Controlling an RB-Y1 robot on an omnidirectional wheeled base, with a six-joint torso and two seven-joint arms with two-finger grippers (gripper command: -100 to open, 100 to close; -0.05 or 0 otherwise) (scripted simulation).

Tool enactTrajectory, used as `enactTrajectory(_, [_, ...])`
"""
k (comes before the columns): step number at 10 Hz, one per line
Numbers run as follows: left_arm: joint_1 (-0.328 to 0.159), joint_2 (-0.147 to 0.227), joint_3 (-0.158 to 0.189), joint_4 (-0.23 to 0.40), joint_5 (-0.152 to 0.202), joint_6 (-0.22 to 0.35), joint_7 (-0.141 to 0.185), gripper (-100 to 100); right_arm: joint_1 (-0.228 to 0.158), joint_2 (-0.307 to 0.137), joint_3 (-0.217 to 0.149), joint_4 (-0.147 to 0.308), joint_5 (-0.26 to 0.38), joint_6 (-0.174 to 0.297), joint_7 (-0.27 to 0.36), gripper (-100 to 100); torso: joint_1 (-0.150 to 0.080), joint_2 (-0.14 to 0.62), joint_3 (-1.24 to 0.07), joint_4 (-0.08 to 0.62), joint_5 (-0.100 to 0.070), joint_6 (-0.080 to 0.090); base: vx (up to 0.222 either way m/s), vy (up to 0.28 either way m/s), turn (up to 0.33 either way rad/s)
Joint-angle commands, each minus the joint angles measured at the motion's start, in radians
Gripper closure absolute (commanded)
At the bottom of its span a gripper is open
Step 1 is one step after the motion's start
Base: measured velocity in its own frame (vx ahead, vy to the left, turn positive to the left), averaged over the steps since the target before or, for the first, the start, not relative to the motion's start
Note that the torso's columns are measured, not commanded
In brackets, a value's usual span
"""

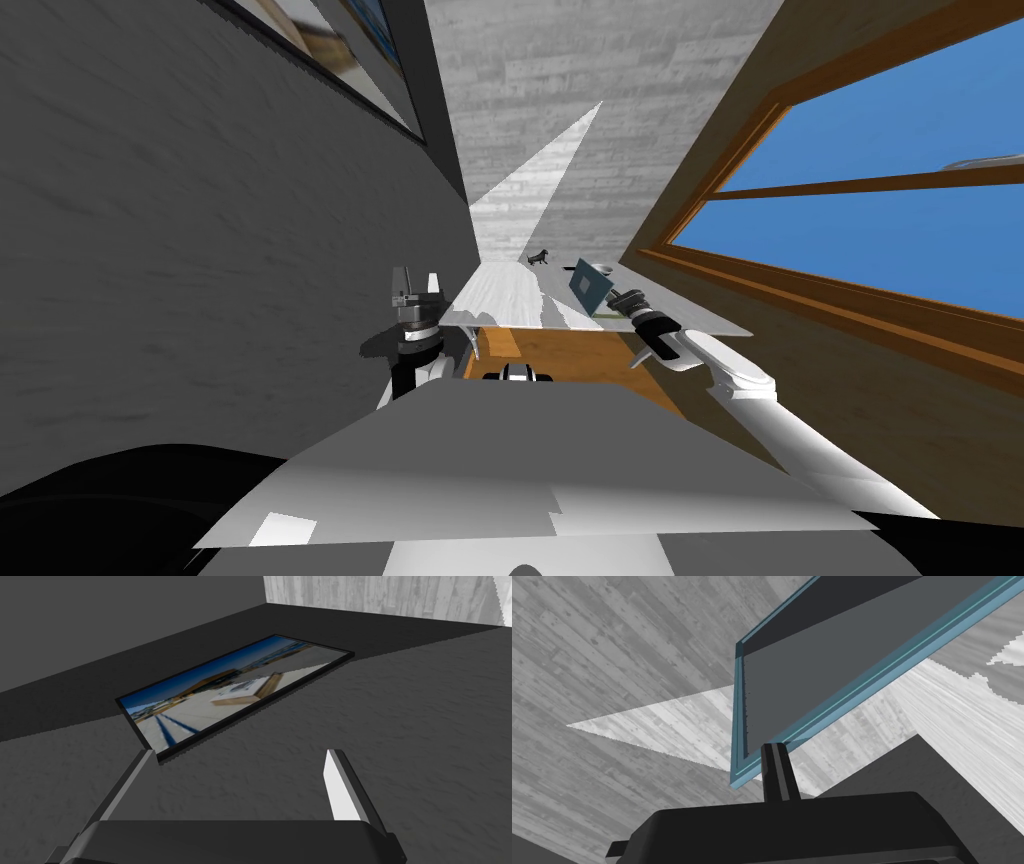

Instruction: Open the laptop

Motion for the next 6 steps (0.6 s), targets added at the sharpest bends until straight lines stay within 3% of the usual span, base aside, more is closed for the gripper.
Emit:
enactTrajectory(1, [0.0,0.0,0.0,0.0,0.0,0.0,0.0,0,-0.021,-0.004,0.0,0.034,-0.052,-0.011,-0.06,100,0.003,0.0,0.0,0.0,0.001,0.0,-0.039,-0.081,0.022])
enactTrajectory(6, [0.0,0.0,0.0,0.0,0.0,0.0,0.0,0,-0.061,-0.015,0.0,0.095,-0.149,-0.03,-0.164,100,0.005,0.0,0.0,0.0,0.002,0.0,-0.032,-0.069,0.027])
